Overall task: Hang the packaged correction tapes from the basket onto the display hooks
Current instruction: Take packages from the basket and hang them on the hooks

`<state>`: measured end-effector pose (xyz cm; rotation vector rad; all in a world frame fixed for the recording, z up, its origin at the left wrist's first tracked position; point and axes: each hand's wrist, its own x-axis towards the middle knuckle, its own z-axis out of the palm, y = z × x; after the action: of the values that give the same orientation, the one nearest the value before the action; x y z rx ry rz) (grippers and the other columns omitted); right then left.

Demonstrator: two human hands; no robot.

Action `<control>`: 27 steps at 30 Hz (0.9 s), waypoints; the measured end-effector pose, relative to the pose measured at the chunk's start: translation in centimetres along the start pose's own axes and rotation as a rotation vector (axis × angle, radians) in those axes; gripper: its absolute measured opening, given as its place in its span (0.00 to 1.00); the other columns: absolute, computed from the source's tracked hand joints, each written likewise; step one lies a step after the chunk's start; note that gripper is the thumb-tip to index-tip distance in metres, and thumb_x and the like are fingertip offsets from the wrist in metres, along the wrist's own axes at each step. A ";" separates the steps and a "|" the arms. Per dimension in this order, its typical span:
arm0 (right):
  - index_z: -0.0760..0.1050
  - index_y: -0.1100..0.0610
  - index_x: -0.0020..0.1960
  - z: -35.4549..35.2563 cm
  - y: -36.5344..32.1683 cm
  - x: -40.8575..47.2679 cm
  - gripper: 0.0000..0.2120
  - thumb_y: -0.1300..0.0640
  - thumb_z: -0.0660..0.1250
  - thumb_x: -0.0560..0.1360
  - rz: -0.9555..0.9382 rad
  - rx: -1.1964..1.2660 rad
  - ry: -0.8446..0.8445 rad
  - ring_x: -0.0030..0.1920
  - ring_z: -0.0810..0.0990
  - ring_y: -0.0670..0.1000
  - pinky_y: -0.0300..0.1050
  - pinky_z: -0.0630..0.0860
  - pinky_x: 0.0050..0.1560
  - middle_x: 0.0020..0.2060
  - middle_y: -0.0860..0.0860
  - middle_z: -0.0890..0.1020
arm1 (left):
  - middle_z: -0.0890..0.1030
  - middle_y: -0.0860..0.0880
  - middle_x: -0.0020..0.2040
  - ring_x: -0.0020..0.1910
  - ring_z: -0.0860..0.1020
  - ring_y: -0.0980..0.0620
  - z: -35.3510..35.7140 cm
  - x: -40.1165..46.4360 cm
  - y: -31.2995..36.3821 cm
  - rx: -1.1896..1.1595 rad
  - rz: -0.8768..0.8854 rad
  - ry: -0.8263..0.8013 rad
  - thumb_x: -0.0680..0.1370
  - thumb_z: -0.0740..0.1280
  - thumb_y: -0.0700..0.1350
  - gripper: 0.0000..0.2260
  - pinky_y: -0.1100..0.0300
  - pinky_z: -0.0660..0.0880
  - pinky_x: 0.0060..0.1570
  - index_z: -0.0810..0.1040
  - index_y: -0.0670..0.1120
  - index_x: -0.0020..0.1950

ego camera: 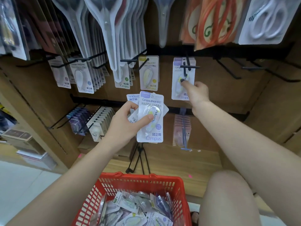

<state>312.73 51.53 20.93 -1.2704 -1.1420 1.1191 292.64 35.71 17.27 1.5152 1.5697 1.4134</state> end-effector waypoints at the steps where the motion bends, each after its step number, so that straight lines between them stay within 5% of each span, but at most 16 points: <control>1: 0.77 0.59 0.52 0.1 -0.1 0.8 0.14 0.49 0.75 0.77 0.029 0.001 -0.009 0.56 0.85 0.57 0.58 0.81 0.62 0.56 0.58 0.85 | 0.86 0.55 0.49 0.46 0.86 0.55 0.3 0.2 0.1 -0.008 0.002 -0.004 0.70 0.77 0.63 0.15 0.61 0.80 0.35 0.74 0.57 0.43; 5: 0.74 0.59 0.65 0.1 -0.3 2.5 0.25 0.46 0.75 0.76 0.135 0.031 -0.059 0.58 0.84 0.56 0.50 0.84 0.59 0.62 0.56 0.82 | 0.86 0.56 0.49 0.47 0.86 0.56 1.3 1.1 0.2 -0.043 0.018 -0.013 0.74 0.78 0.56 0.15 0.63 0.81 0.36 0.75 0.50 0.46; 9: 0.66 0.57 0.71 -0.5 -0.2 1.1 0.36 0.40 0.76 0.73 0.172 -0.146 0.043 0.58 0.76 0.54 0.51 0.74 0.58 0.60 0.51 0.75 | 0.87 0.56 0.49 0.47 0.86 0.58 1.4 1.5 0.1 -0.061 0.027 -0.004 0.76 0.77 0.52 0.15 0.65 0.79 0.36 0.73 0.46 0.47; 11: 0.69 0.56 0.66 -0.8 0.1 -1.2 0.31 0.38 0.74 0.73 0.174 -0.133 0.077 0.56 0.77 0.53 0.51 0.73 0.57 0.58 0.50 0.77 | 0.87 0.56 0.49 0.47 0.86 0.57 1.4 1.7 -0.1 -0.070 0.020 0.006 0.76 0.77 0.52 0.15 0.64 0.79 0.36 0.73 0.47 0.46; 14: 0.76 0.55 0.55 -0.9 0.9 -5.5 0.21 0.38 0.72 0.76 0.184 -0.077 -0.117 0.48 0.85 0.52 0.49 0.82 0.50 0.50 0.53 0.84 | 0.87 0.57 0.49 0.47 0.85 0.59 1.3 1.9 -0.4 -0.071 0.014 0.035 0.76 0.77 0.53 0.15 0.66 0.78 0.36 0.74 0.48 0.46; 19: 0.78 0.58 0.58 -0.3 1.8 -10.6 0.17 0.49 0.76 0.77 0.181 -0.051 -0.486 0.45 0.88 0.51 0.41 0.80 0.40 0.48 0.54 0.89 | 0.83 0.61 0.40 0.37 0.79 0.63 1.3 2.0 -0.4 -0.034 0.038 0.083 0.73 0.74 0.62 0.17 0.72 0.72 0.34 0.74 0.51 0.45; 23: 0.79 0.58 0.58 -0.1 2.2 -11.0 0.12 0.57 0.76 0.77 0.147 0.001 -0.505 0.54 0.88 0.57 0.53 0.83 0.55 0.53 0.58 0.87 | 0.79 0.58 0.36 0.34 0.75 0.61 1.1 2.4 -0.9 0.007 0.051 0.106 0.73 0.70 0.66 0.17 0.69 0.70 0.33 0.72 0.55 0.42; 27: 0.77 0.60 0.61 -1.0 2.5 -11.3 0.11 0.62 0.72 0.79 0.191 0.197 -0.556 0.54 0.88 0.57 0.46 0.83 0.42 0.55 0.56 0.88 | 0.76 0.55 0.36 0.34 0.73 0.60 0.8 2.2 -1.6 0.041 0.077 0.083 0.75 0.71 0.65 0.15 0.70 0.69 0.34 0.72 0.56 0.42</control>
<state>312.55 40.14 18.41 -0.9508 -1.2842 1.7548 292.22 38.32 16.17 1.5743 1.6141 1.5125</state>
